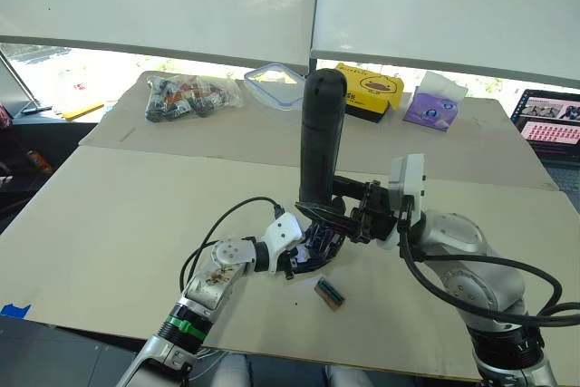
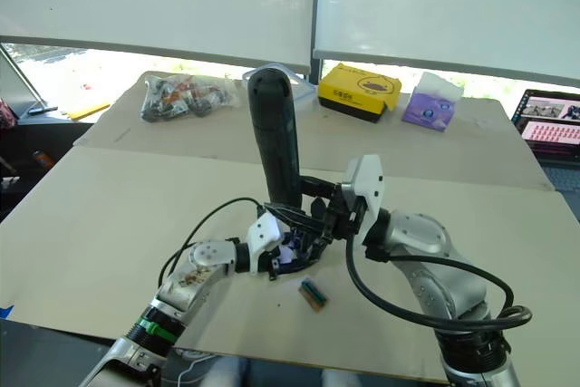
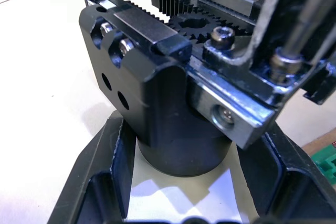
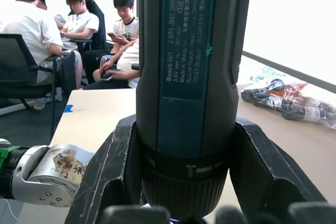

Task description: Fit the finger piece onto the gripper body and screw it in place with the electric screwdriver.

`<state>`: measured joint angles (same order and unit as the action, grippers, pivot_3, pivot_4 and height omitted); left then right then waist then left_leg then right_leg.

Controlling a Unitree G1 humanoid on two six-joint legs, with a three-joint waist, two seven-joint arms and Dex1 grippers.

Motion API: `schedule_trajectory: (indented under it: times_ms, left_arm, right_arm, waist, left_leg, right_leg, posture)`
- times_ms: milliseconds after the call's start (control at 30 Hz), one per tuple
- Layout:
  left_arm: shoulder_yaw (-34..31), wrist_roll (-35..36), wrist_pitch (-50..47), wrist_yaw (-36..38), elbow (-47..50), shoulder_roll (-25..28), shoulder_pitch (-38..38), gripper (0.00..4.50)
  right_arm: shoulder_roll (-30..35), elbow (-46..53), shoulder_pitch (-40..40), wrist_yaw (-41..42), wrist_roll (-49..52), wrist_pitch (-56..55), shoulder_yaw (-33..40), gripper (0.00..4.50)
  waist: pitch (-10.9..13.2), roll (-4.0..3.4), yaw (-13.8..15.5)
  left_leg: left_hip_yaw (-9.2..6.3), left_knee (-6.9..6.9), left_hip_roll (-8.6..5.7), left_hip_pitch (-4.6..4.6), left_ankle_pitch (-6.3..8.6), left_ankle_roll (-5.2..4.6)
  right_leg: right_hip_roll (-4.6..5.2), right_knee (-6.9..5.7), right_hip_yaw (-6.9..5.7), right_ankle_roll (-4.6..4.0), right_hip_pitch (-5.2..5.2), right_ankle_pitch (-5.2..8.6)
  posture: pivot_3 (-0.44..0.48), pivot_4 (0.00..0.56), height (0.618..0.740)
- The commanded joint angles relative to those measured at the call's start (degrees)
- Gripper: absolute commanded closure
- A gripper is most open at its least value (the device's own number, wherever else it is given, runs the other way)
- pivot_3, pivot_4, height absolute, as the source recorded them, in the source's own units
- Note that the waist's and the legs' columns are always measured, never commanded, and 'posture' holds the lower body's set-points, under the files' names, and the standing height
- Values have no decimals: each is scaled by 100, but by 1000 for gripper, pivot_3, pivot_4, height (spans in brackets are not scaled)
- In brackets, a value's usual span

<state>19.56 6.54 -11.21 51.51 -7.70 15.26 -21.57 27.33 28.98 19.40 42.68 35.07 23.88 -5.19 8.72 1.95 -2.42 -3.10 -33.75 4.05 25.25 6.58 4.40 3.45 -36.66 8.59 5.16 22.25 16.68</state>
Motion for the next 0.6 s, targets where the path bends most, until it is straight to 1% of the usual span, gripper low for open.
schedule_trajectory:
  times_ms: [33, 300, 367, 400, 567, 600]
  left_arm:
    - [274, -97, -165, 174, -197, 19, 130, 2243]
    - [281, -100, -161, 180, -199, 27, 125, 2243]
    - [279, -105, -149, 173, -207, 23, 122, 2243]
    - [285, -136, -178, 138, -206, 31, 116, 2243]
    - [269, -208, -215, 28, -278, 16, 78, 2243]
    - [266, -207, -208, 28, -289, 13, 71, 2243]
  right_arm:
    - [51, -267, -217, -20, -267, 113, -178, 2597]
    - [92, -148, -198, -8, -157, 100, -122, 2597]
    - [147, -116, -118, 36, -120, 110, -58, 2597]
    - [184, -91, -62, 68, -84, 122, -16, 2597]
    - [271, 65, 267, 173, 250, 182, 239, 2597]
    - [209, 91, 367, 307, 347, -47, 344, 2597]
  waist:
    - [-6, 6, 1]
    - [-17, 14, 1]
    - [-17, 14, 1]
    - [-17, 14, 1]
    - [-17, 14, 8]
    - [-16, 16, 12]
  left_leg:
    - [0, 0, 0, -1, 0, 0]
    - [0, 2, 0, -1, 1, 1]
    - [0, 2, 0, -1, 6, 10]
    - [0, 2, 0, -1, 19, 30]
    - [0, 1, 0, 0, 21, 32]
    - [1, 1, 0, 1, 21, 32]
  right_leg:
    - [0, 0, 0, 0, 0, 0]
    - [1, 3, 0, -1, 0, 0]
    - [1, 3, 0, -1, 1, 0]
    - [1, 3, 0, -1, 1, 0]
    - [1, 4, 0, -1, 1, 0]
    - [1, 4, 1, -1, 1, 0]
  posture:
    - [0, 150, 740]
    - [0, 150, 740]
    - [0, 150, 740]
    - [0, 150, 740]
    - [0, 150, 740]
    - [0, 150, 740]
